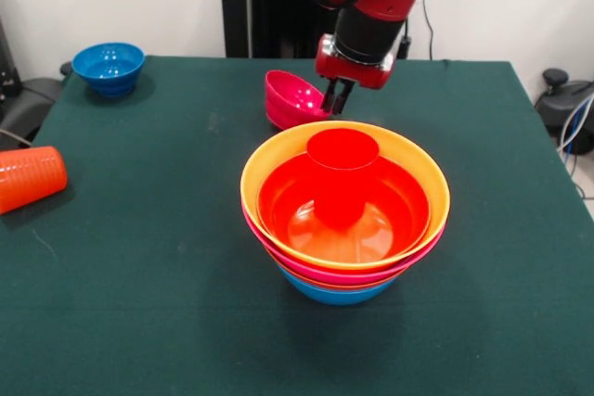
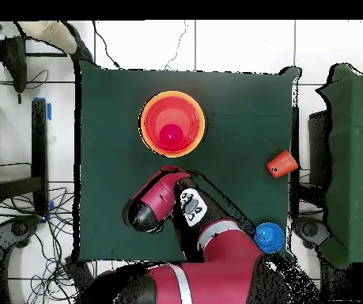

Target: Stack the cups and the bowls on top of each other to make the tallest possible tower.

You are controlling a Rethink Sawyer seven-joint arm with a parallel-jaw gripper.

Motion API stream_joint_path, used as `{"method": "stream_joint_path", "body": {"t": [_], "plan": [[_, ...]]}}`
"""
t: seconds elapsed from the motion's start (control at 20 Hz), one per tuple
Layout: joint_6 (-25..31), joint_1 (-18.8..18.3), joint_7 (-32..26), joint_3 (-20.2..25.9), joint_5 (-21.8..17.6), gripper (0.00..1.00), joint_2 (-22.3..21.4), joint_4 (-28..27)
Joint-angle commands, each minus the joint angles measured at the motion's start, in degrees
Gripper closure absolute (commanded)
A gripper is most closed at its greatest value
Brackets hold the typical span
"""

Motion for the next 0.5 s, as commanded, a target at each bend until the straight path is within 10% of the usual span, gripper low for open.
{"method": "stream_joint_path", "body": {"t": [0.05, 0.5], "plan": [[7.86, -1.29, -13.42, 2.48, 4.62, 1.0, -0.82, -3.18], [12.76, -3.94, -18.23, 4.89, 7.72, 1.0, -2.79, -3.76]]}}
